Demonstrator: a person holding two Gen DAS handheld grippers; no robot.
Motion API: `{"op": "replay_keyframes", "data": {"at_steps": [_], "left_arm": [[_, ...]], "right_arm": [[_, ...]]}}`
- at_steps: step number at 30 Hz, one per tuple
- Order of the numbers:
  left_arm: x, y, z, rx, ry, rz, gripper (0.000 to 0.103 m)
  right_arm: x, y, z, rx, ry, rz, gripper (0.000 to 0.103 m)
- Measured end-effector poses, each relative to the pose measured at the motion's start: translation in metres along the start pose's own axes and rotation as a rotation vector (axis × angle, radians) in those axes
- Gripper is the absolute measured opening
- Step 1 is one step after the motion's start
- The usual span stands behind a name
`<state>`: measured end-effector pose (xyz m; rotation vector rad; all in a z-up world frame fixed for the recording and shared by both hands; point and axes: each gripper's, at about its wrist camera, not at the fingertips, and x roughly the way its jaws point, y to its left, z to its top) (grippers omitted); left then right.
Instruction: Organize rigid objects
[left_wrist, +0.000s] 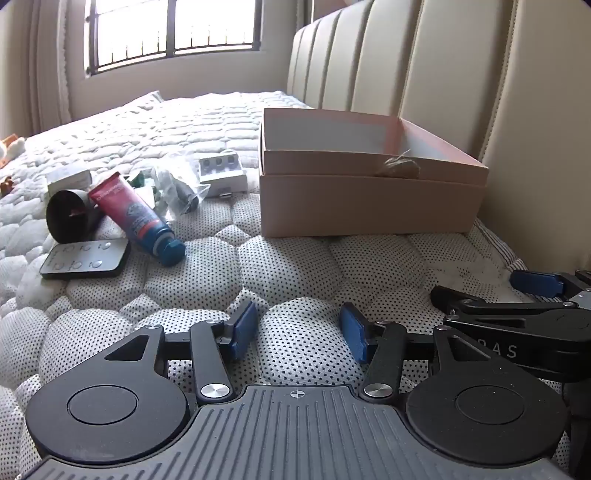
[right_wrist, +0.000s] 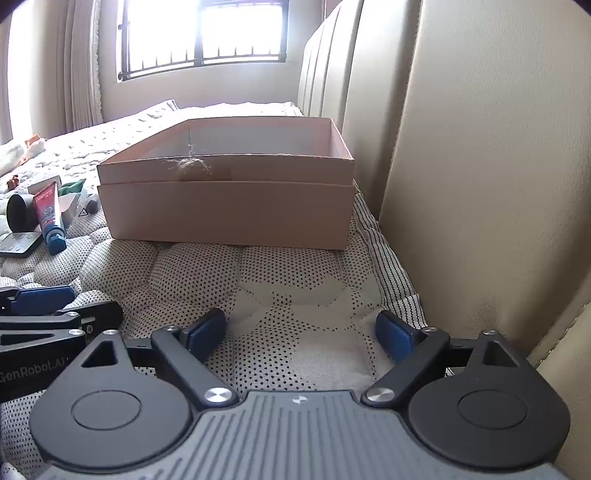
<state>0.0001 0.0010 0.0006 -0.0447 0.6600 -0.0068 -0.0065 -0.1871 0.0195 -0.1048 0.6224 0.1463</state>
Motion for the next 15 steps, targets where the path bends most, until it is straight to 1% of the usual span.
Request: {"op": "replay_keyframes", "data": {"at_steps": [9, 10, 11, 15], "left_arm": [[0.0020, 0.0005, 0.0027, 0.029, 0.002, 0.019, 0.056], [0.0001, -0.0020, -0.0028, 0.010, -0.006, 0.009, 0.056], [0.0000, -0.0021, -0.0032, 0.011, -0.005, 0.009, 0.056], [-0.0023, -0.0049, -0.0018, 0.013, -0.004, 0.010, 0.056]], "right_arm": [[0.0018, 0.0067, 0.0004, -0.004, 0.005, -0.008, 0.089], [0.0024, 0.0082, 0.0008, -0.004, 0.005, -0.009, 0.089], [-0.0013, 0.0000, 0.0006, 0.004, -0.003, 0.002, 0.089], [-0.0011, -0.0001, 0.0005, 0.004, -0.003, 0.003, 0.089]]}}
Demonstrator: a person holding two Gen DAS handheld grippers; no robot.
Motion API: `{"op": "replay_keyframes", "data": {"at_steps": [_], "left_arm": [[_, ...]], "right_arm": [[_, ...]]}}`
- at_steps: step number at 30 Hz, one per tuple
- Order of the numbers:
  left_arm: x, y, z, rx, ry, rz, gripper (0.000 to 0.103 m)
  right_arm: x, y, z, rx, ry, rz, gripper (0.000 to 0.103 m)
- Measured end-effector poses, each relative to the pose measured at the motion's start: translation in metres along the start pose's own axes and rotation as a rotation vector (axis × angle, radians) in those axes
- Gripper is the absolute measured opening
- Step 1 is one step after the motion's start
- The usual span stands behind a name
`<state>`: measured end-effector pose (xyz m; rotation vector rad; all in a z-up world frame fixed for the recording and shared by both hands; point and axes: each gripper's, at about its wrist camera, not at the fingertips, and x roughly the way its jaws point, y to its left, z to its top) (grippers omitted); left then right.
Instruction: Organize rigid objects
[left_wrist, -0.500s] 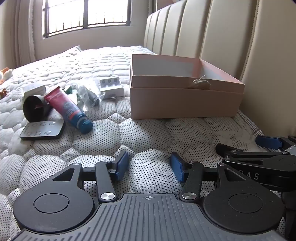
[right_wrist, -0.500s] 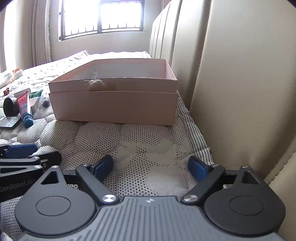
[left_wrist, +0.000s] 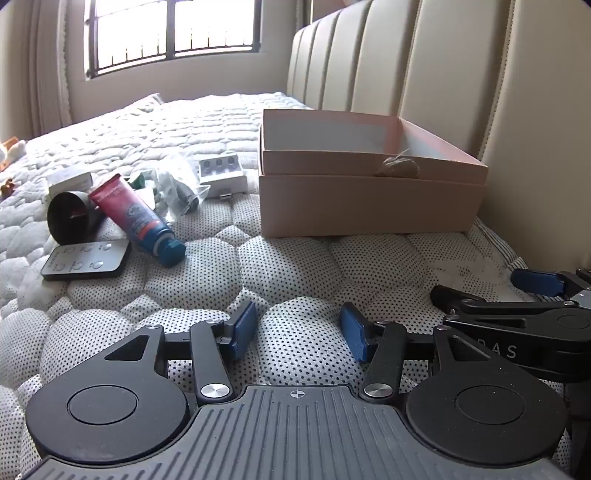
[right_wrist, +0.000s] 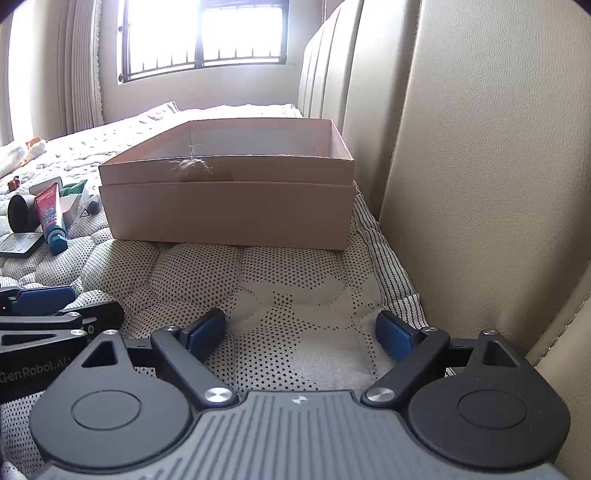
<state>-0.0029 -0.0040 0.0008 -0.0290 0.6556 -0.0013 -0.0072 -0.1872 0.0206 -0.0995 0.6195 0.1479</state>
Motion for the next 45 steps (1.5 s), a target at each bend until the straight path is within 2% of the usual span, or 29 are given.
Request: {"op": "replay_keyframes", "data": {"at_steps": [45], "left_arm": [[-0.0013, 0.0049, 0.0005, -0.029, -0.012, -0.005, 0.056]], "right_arm": [[0.0006, -0.0018, -0.0014, 0.007, 0.002, 0.013, 0.089]]}}
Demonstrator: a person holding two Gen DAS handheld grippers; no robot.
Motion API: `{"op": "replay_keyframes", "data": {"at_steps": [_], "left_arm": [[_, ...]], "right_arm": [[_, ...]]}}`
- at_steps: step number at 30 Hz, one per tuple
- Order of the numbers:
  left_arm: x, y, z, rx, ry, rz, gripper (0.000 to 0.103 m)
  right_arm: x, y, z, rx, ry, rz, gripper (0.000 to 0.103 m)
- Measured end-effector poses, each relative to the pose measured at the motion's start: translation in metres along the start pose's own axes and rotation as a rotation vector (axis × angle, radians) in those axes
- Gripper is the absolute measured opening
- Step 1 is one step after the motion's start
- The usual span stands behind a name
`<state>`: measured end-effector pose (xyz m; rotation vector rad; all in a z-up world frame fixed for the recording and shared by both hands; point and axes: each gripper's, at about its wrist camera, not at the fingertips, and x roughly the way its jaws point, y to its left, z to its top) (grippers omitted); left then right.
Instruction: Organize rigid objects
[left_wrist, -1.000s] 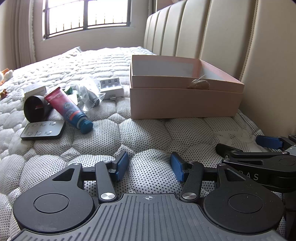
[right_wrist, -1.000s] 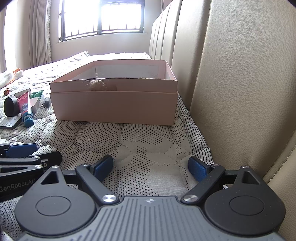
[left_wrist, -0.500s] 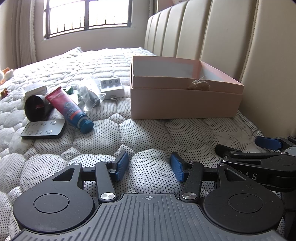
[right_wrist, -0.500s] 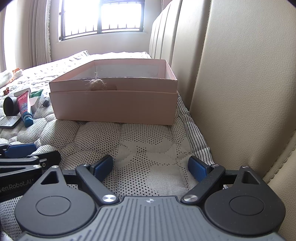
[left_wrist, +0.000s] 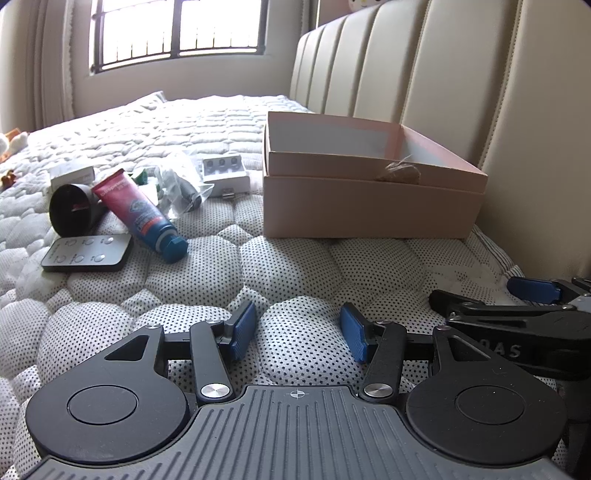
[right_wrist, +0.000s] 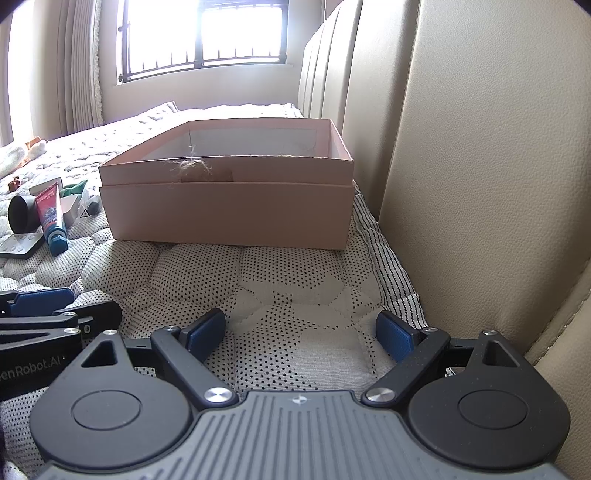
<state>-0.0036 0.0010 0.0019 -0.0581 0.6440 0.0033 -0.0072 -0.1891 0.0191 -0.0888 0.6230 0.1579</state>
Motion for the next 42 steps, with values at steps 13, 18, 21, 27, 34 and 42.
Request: {"op": "replay_keyframes", "data": {"at_steps": [13, 18, 21, 27, 34, 42], "left_arm": [[0.001, -0.001, 0.000, 0.001, 0.000, -0.001, 0.056], [0.001, -0.001, 0.000, -0.002, 0.000, -0.004, 0.056], [0.001, 0.001, 0.000, -0.007, -0.001, -0.008, 0.056], [0.001, 0.002, 0.000, -0.010, -0.001, -0.010, 0.056], [0.000, 0.003, -0.001, -0.015, -0.002, -0.014, 0.056], [-0.016, 0.054, 0.010, -0.174, 0.016, -0.218, 0.053]], "right_arm": [[0.001, -0.012, 0.019, -0.014, 0.177, 0.107, 0.090], [0.002, -0.006, 0.017, -0.056, 0.173, 0.087, 0.092], [0.001, -0.002, 0.014, -0.063, 0.147, 0.073, 0.093], [-0.003, -0.003, 0.009, -0.045, 0.100, 0.061, 0.093], [-0.001, -0.002, 0.013, -0.069, 0.135, 0.066, 0.093], [0.000, -0.001, 0.018, -0.096, 0.176, 0.089, 0.092]]}}
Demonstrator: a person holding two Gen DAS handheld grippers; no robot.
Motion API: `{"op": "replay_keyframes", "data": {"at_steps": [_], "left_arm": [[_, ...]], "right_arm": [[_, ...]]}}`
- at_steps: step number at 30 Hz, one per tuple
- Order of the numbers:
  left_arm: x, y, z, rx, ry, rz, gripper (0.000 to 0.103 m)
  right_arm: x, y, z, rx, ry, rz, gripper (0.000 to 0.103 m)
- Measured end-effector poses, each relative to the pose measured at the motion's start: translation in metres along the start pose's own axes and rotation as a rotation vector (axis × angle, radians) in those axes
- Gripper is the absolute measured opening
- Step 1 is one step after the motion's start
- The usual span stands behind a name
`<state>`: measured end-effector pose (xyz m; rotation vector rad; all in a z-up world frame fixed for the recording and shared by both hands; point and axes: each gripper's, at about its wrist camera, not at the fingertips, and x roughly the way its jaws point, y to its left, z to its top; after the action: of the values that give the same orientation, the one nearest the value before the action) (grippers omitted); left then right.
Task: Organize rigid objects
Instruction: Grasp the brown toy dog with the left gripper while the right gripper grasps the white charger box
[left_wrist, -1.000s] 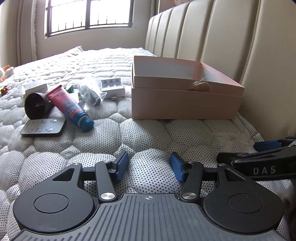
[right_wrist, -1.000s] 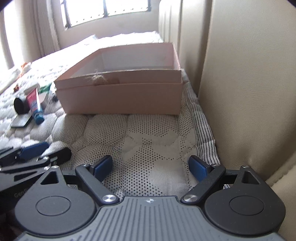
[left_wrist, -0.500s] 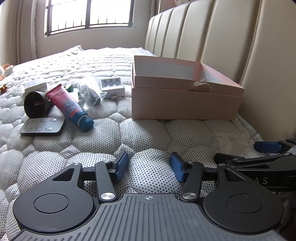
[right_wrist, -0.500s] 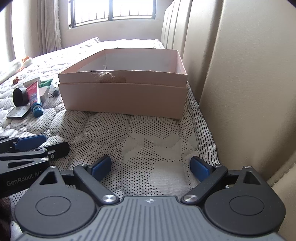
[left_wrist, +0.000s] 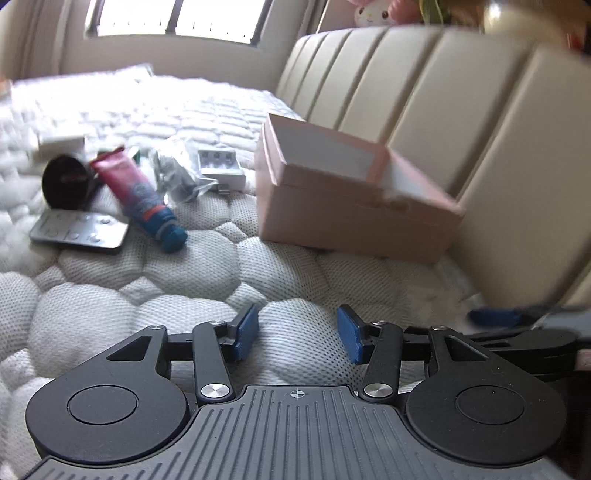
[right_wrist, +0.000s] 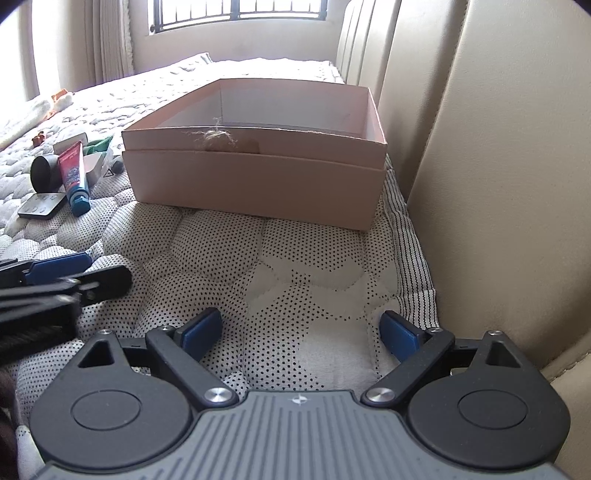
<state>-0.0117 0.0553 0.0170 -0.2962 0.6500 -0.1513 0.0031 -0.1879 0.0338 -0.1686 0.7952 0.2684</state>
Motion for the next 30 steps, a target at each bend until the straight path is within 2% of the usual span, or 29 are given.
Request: {"op": "replay_keyframes", "data": {"at_steps": [1, 3, 5, 7, 10, 12, 14, 16, 19, 22, 24, 27, 28, 30], "left_arm": [[-0.009, 0.013, 0.009, -0.015, -0.007, -0.012, 0.053], [-0.030, 0.049, 0.035, 0.003, -0.064, 0.019, 0.053], [-0.051, 0.097, 0.070, 0.036, -0.138, 0.111, 0.053], [-0.065, 0.158, 0.110, 0.025, -0.193, 0.241, 0.052], [-0.068, 0.260, 0.168, -0.109, -0.246, 0.385, 0.051], [-0.054, 0.320, 0.201, -0.196, -0.230, 0.427, 0.051], [-0.033, 0.360, 0.224, -0.222, -0.224, 0.479, 0.051], [-0.012, 0.386, 0.238, -0.209, -0.211, 0.531, 0.051], [0.024, 0.418, 0.250, -0.226, -0.125, 0.593, 0.051], [0.052, 0.441, 0.251, -0.310, -0.092, 0.588, 0.051], [0.064, 0.445, 0.251, -0.321, -0.095, 0.598, 0.051], [0.082, 0.451, 0.251, -0.297, -0.054, 0.636, 0.050], [0.081, 0.449, 0.250, -0.285, -0.062, 0.642, 0.042], [0.073, 0.441, 0.246, -0.264, -0.073, 0.621, 0.042]], "right_arm": [[-0.004, -0.002, 0.002, 0.020, 0.010, 0.015, 0.092], [-0.016, -0.004, 0.003, 0.084, 0.005, 0.044, 0.092], [-0.034, 0.005, 0.003, 0.079, -0.048, 0.073, 0.092], [-0.049, 0.024, 0.001, 0.015, -0.136, 0.013, 0.092], [-0.056, 0.051, 0.004, -0.067, -0.199, -0.032, 0.092], [-0.054, 0.061, 0.013, -0.062, -0.202, -0.008, 0.092], [-0.048, 0.069, 0.022, -0.040, -0.205, -0.002, 0.092], [-0.041, 0.074, 0.030, -0.040, -0.208, -0.010, 0.092], [-0.036, 0.077, 0.035, -0.085, -0.205, -0.032, 0.092], [-0.032, 0.073, 0.035, -0.108, -0.197, -0.060, 0.092], [-0.030, 0.067, 0.035, -0.102, -0.186, -0.064, 0.092], [-0.025, 0.062, 0.035, -0.101, -0.169, -0.079, 0.092], [-0.024, 0.061, 0.035, -0.105, -0.164, -0.092, 0.092], [-0.023, 0.063, 0.037, -0.117, -0.165, -0.100, 0.091]]}}
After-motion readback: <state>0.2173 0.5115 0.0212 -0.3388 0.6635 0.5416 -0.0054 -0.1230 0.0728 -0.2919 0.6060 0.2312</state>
